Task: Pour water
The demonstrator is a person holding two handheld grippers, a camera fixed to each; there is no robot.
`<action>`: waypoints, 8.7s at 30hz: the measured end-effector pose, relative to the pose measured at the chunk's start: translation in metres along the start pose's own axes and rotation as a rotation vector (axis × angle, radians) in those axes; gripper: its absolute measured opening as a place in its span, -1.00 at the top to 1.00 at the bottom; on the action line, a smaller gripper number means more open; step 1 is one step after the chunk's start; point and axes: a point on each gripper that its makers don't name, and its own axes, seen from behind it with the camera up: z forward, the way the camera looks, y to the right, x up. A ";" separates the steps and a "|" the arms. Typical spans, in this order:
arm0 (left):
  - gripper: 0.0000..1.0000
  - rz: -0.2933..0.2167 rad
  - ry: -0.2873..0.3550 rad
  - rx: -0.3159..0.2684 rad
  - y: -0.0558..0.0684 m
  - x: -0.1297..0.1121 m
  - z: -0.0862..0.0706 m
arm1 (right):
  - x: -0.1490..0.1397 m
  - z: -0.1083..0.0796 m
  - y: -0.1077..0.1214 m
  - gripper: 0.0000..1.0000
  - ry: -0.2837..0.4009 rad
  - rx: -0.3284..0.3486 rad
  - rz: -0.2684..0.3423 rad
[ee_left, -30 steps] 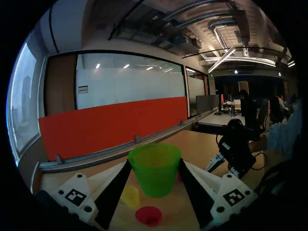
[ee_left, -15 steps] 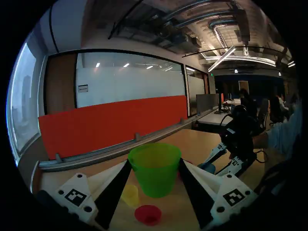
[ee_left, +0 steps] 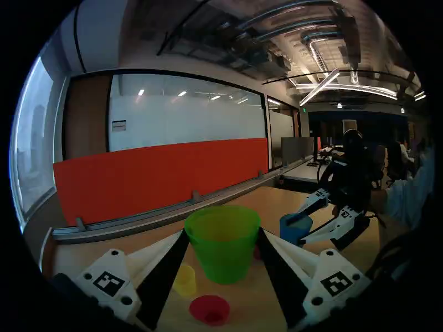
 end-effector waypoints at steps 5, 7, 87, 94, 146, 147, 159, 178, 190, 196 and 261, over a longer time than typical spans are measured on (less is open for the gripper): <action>-0.74 0.004 0.004 -0.003 0.001 0.002 0.001 | 0.027 -0.004 0.000 -0.79 0.061 0.001 -0.002; -0.74 0.004 0.006 -0.005 0.002 0.003 0.001 | 0.039 -0.005 0.000 -0.79 0.085 0.000 -0.005; -0.74 -0.003 0.048 -0.147 0.059 0.004 0.016 | 0.242 -0.028 -0.010 -0.79 0.306 -0.064 -0.663; -0.74 -0.011 0.059 -0.161 0.064 0.007 0.017 | 0.256 -0.024 -0.014 -0.79 0.299 -0.083 -0.782; -0.72 0.008 0.063 -0.198 0.082 0.017 0.022 | 0.298 -0.014 -0.003 -0.78 0.277 -0.244 -1.217; -0.72 0.008 0.064 -0.199 0.082 0.017 0.022 | 0.298 -0.014 -0.003 -0.78 0.276 -0.246 -1.223; -0.72 0.015 0.064 -0.199 0.083 0.018 0.022 | 0.302 -0.015 -0.004 -0.77 0.267 -0.259 -1.279; -0.72 0.025 0.066 -0.198 0.083 0.019 0.022 | 0.310 -0.018 -0.004 -0.77 0.264 -0.282 -1.359; -0.72 0.032 0.066 -0.198 0.084 0.019 0.021 | 0.314 -0.020 -0.008 -0.77 0.257 -0.295 -1.413; -0.72 0.029 0.070 -0.196 0.083 0.021 0.020 | 0.317 -0.021 -0.009 -0.77 0.255 -0.302 -1.440; -0.72 0.035 0.089 -0.181 0.082 0.033 0.017 | 0.306 -0.027 -0.030 -0.77 0.279 -0.216 -1.166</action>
